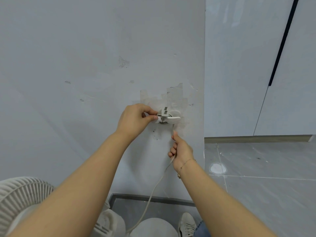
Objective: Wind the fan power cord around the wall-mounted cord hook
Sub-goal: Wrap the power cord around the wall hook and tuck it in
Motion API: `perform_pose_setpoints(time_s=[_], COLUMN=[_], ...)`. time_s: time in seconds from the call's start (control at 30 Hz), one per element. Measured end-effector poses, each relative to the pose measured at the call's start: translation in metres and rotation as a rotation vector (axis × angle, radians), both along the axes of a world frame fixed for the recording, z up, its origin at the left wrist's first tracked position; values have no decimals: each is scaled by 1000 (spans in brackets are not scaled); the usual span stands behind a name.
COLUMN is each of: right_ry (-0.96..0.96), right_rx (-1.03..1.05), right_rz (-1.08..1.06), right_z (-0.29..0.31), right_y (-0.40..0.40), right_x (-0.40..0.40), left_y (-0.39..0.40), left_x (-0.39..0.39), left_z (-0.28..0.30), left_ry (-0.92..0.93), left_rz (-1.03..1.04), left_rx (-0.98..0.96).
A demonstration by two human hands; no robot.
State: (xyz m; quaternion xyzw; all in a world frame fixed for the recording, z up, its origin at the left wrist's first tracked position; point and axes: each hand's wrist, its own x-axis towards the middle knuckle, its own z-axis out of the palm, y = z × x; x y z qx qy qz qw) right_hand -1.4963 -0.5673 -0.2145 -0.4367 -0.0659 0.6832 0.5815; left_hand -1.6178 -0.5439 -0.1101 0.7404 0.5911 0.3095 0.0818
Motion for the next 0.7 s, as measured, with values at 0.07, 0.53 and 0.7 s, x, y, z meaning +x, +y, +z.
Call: perform_pose_setpoints(time_s=[0.07,0.53,0.7], right_ry=[103,-154,-499], right_rx=[47,-11,80], right_rz=[-35,84,-79], right_z=[1,-14,-21], right_y=[-2,-11,-11], right_x=[-2,-6,-17], left_y=[0,-5,-4], left_x=[-4,-45,-39], left_z=[5,1,-1], left_ry=[-151,-321,-295], left_rz=[-17,187,187], left_rx=[-144,-578,-581])
